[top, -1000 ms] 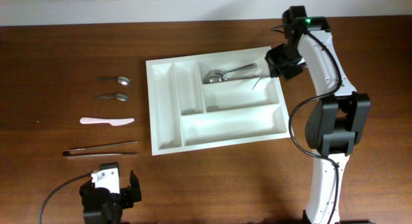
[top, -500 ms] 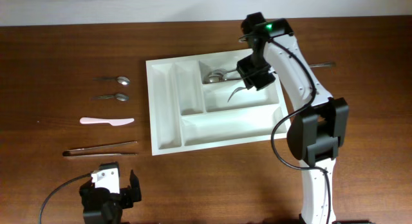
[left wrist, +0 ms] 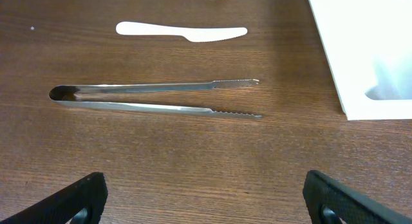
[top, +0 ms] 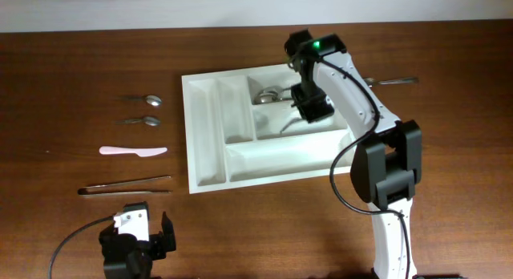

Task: Pack container
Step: 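Carry the fork with the right gripper into the tray's top compartment, then lower the fork into the compartment and open the right gripper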

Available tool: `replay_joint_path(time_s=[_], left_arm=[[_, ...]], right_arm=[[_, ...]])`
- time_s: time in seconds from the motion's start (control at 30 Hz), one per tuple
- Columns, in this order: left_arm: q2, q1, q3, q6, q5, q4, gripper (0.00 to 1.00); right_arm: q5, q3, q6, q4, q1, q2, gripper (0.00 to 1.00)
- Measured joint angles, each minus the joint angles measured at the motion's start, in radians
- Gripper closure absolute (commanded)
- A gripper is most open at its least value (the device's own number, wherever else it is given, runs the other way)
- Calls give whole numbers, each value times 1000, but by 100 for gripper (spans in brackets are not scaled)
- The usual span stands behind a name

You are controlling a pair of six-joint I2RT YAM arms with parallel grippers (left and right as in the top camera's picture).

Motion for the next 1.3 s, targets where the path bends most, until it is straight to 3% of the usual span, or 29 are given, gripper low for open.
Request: replay_joint_path(time_s=[0.3, 0.63, 1.3], left_arm=[[0, 0, 0, 0, 0, 0, 1], [0, 0, 0, 0, 0, 0, 1], [0, 0, 0, 3, 0, 0, 1]], right_arm=[[-13, -66, 26, 98, 27, 1, 96], [-31, -66, 41, 229, 160, 1, 96], [-34, -66, 41, 217, 103, 1, 96]])
